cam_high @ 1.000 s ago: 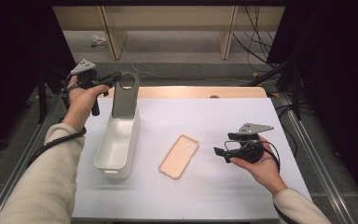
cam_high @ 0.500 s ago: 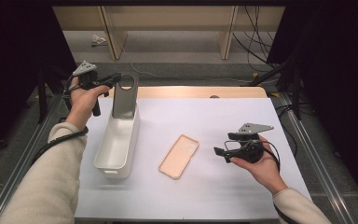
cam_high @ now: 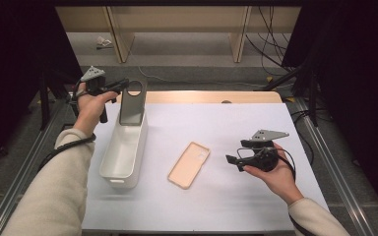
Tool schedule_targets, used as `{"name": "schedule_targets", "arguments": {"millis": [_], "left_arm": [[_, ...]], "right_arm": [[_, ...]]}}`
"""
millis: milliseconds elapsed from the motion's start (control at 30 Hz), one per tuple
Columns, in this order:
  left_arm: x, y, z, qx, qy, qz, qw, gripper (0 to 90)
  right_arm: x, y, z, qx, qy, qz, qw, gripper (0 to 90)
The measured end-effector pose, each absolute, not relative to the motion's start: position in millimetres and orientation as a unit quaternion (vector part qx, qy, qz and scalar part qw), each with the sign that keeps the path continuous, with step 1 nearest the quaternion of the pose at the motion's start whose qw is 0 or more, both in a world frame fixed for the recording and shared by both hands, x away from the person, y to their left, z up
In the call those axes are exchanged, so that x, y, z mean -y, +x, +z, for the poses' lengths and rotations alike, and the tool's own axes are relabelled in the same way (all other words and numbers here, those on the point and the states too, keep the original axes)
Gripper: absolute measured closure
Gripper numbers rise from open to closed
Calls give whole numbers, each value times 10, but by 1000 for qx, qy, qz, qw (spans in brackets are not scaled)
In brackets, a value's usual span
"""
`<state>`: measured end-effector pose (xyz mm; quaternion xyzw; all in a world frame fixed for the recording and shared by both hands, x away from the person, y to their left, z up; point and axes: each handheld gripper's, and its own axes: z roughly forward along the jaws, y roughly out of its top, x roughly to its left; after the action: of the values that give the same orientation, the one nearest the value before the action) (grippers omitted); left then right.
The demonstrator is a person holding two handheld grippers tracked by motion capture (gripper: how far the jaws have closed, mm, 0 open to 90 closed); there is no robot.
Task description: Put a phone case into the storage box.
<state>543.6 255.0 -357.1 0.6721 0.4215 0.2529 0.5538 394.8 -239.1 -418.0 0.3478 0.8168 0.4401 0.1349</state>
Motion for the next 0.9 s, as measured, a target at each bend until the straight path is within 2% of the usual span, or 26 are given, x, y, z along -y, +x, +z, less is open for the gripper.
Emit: {"name": "schedule_targets", "arguments": {"millis": [900], "left_arm": [[-2610,5453,-3803,-435,674,251,541,813]], "right_arm": [[2388,3948,-4184,-817,348,439,134,168]]}}
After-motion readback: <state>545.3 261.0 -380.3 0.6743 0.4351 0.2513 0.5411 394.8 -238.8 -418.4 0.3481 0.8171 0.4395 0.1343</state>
